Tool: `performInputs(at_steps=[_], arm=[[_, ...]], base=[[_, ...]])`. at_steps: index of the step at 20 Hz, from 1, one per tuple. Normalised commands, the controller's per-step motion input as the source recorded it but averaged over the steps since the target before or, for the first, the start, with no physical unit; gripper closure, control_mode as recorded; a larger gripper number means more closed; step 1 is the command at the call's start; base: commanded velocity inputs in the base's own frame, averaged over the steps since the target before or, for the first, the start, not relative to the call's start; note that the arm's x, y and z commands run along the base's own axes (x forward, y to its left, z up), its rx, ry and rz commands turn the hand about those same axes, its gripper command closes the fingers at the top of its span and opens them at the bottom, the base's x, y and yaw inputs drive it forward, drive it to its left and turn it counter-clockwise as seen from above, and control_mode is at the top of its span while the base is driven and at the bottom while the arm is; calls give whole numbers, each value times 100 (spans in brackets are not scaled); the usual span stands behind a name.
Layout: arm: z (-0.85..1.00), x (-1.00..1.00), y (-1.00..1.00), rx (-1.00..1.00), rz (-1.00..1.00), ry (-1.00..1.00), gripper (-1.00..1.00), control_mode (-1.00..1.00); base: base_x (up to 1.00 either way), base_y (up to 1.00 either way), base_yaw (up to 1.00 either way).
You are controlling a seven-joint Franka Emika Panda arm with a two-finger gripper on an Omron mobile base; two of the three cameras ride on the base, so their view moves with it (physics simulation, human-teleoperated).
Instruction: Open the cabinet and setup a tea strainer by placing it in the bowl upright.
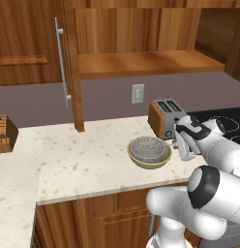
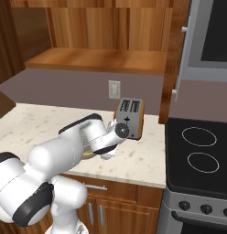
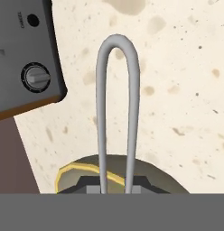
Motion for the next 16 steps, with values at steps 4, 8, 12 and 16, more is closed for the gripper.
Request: performInputs(at_steps=[4, 8, 12, 16], arm=[[-15, 0, -3, -2, 0, 0, 100, -100], [-10, 0, -2, -2, 0, 0, 100, -100], [-3, 0, 0, 0, 0, 0, 100, -100], [0, 0, 0, 0, 0, -2, 100, -100]], base=[[0, 0, 0], [0, 0, 0], [0, 0, 0], [0, 0, 0]])
